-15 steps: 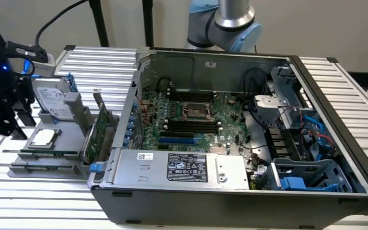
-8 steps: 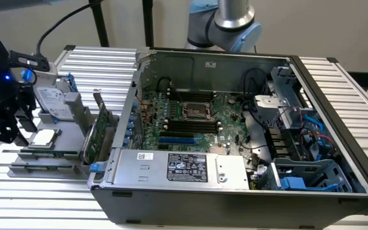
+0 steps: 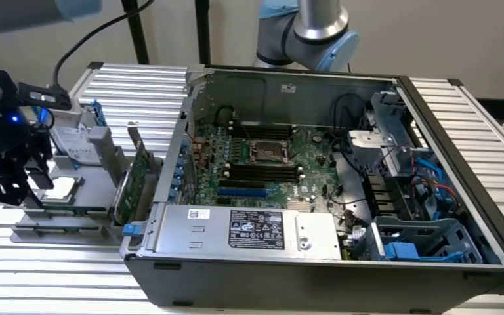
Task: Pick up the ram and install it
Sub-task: 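Pick up the ram and move it above insertion slot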
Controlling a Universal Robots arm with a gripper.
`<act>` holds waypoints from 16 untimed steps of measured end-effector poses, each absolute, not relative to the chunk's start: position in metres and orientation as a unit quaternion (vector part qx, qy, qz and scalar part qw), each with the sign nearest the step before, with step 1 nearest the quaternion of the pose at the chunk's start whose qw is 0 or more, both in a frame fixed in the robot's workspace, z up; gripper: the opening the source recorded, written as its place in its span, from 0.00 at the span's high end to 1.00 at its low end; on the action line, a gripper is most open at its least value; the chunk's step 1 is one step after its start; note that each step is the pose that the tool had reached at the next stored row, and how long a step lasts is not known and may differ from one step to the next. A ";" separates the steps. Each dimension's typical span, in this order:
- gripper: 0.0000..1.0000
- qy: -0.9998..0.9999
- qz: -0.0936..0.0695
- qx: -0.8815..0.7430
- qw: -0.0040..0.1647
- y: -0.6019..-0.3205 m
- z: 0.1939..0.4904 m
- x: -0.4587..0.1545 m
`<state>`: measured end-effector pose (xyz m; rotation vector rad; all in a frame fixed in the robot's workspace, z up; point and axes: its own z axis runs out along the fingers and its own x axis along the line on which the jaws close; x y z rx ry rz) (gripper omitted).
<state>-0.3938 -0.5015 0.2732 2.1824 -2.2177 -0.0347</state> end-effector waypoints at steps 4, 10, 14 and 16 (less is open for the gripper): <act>0.00 -0.713 -0.011 0.701 0.015 -0.503 0.266 -0.394; 0.00 -0.713 -0.011 0.701 0.015 -0.503 0.255 -0.394; 0.00 -0.713 -0.011 0.701 0.015 -0.504 0.248 -0.394; 0.00 -0.713 -0.011 0.701 0.015 -0.504 0.244 -0.394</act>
